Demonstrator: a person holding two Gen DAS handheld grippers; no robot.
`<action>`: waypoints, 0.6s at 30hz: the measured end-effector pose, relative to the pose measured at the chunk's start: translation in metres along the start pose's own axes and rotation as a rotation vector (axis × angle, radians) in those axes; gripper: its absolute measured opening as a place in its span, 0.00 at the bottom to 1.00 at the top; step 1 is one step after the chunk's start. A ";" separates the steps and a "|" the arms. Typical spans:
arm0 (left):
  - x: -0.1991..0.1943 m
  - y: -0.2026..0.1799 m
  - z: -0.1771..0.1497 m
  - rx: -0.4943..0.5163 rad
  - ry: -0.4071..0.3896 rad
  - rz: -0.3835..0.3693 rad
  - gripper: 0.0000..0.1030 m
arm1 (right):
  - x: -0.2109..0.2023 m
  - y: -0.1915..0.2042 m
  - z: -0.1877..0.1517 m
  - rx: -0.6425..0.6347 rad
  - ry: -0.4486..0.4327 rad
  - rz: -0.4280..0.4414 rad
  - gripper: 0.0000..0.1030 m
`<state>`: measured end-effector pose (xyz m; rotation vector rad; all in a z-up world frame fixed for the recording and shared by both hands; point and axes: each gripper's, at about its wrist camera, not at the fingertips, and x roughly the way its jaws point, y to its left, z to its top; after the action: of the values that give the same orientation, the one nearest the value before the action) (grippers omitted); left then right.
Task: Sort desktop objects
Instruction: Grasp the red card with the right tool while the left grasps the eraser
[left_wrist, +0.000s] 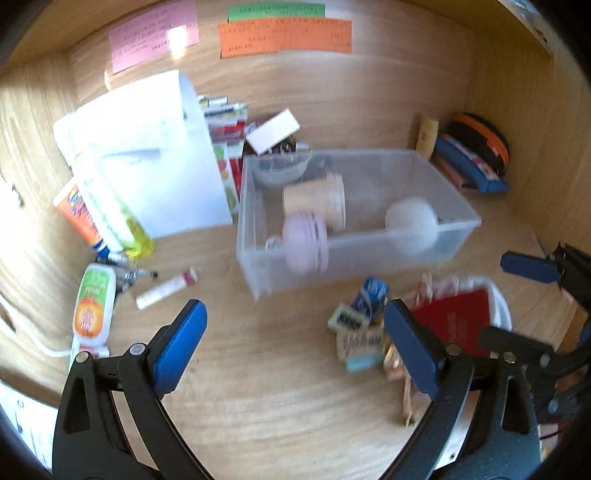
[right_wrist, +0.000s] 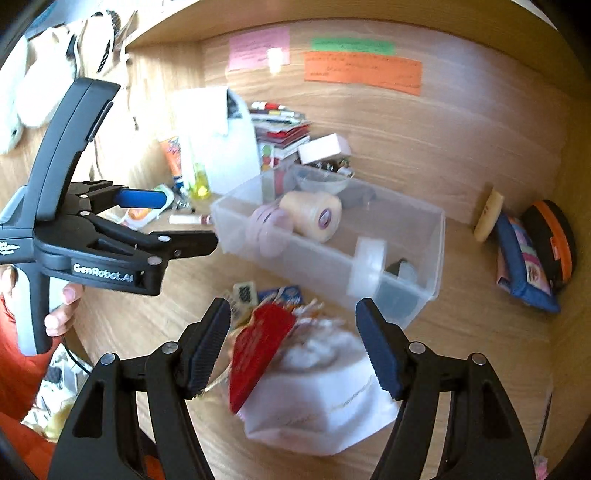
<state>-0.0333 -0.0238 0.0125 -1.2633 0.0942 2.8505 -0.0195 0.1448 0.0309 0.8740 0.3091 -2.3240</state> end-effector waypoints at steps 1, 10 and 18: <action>0.000 0.000 -0.006 0.004 0.008 0.006 0.95 | 0.000 0.003 -0.003 -0.001 0.003 0.002 0.64; 0.018 0.003 -0.042 -0.027 0.110 -0.036 0.95 | 0.012 0.019 -0.019 -0.007 0.059 0.012 0.40; 0.032 0.001 -0.045 -0.069 0.153 -0.077 0.95 | 0.030 0.019 -0.015 0.031 0.078 0.065 0.09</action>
<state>-0.0213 -0.0278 -0.0418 -1.4627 -0.0492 2.7120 -0.0171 0.1219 0.0005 0.9778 0.2740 -2.2437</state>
